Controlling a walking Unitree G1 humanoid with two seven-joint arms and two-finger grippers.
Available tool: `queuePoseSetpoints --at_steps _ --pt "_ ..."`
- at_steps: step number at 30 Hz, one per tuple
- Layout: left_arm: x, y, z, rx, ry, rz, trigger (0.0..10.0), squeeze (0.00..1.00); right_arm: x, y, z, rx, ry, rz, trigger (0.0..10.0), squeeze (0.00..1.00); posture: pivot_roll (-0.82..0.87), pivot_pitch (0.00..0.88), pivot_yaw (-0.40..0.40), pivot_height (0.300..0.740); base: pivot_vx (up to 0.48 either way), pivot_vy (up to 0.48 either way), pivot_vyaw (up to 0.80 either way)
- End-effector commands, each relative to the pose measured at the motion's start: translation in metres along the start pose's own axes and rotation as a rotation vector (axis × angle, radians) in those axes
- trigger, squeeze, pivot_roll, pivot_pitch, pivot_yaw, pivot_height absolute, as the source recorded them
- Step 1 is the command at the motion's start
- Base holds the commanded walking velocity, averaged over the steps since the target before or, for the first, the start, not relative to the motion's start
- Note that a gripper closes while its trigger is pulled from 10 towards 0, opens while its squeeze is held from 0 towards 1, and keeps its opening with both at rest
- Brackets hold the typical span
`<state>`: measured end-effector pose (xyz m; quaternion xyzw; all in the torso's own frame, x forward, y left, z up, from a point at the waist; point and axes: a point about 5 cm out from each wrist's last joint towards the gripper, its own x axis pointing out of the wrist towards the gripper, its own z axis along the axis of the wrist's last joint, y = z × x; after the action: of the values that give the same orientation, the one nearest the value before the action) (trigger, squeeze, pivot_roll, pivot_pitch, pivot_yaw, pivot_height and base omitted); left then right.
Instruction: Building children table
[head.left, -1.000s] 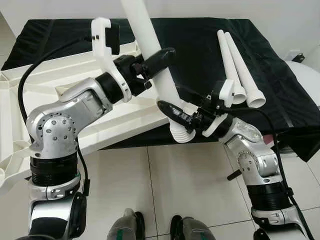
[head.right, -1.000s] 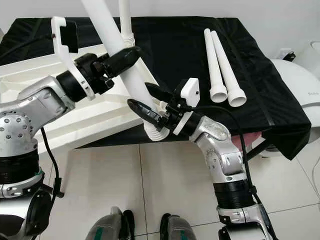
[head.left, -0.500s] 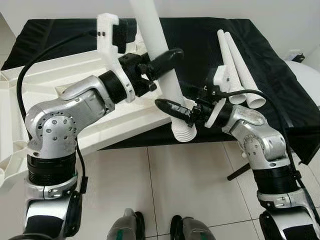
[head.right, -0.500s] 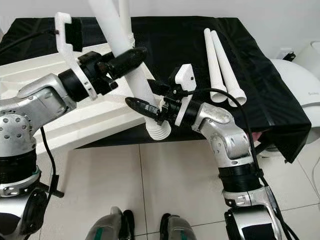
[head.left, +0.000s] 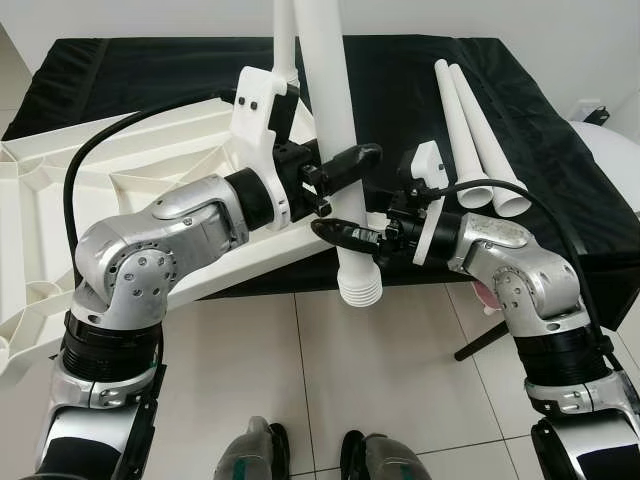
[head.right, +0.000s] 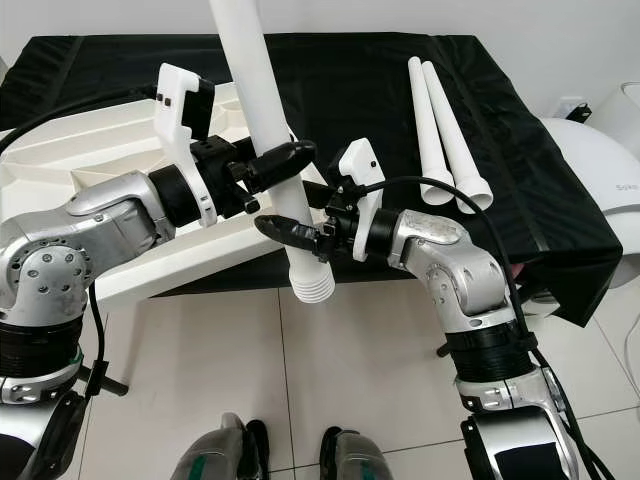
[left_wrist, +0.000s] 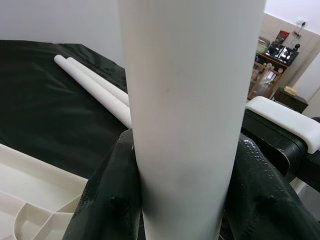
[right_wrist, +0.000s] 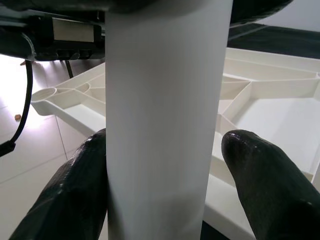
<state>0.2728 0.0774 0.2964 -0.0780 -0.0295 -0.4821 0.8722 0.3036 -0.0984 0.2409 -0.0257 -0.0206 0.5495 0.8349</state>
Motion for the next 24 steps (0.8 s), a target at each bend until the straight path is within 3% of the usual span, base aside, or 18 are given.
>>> queuePoseSetpoints --at_steps 1,10,24 --pt "0.0 -0.013 0.004 0.024 0.002 -0.216 10.0 0.0 -0.002 0.002 -0.002 -0.008 0.039 0.016 10.0 0.0 -0.04 0.142 -0.034 0.74 0.0 0.0 0.0" --pt "-0.001 -0.012 0.011 0.058 -0.024 -0.213 10.0 0.0 -0.002 0.012 -0.017 0.029 0.124 0.065 10.0 0.0 -0.03 0.136 -0.036 0.74 0.0 0.0 0.0" --pt "0.0 -0.012 0.013 0.05 -0.031 -0.215 10.0 0.0 -0.001 0.016 -0.02 0.038 0.108 0.065 10.0 0.0 -0.04 0.139 -0.027 0.74 0.0 0.0 0.0"
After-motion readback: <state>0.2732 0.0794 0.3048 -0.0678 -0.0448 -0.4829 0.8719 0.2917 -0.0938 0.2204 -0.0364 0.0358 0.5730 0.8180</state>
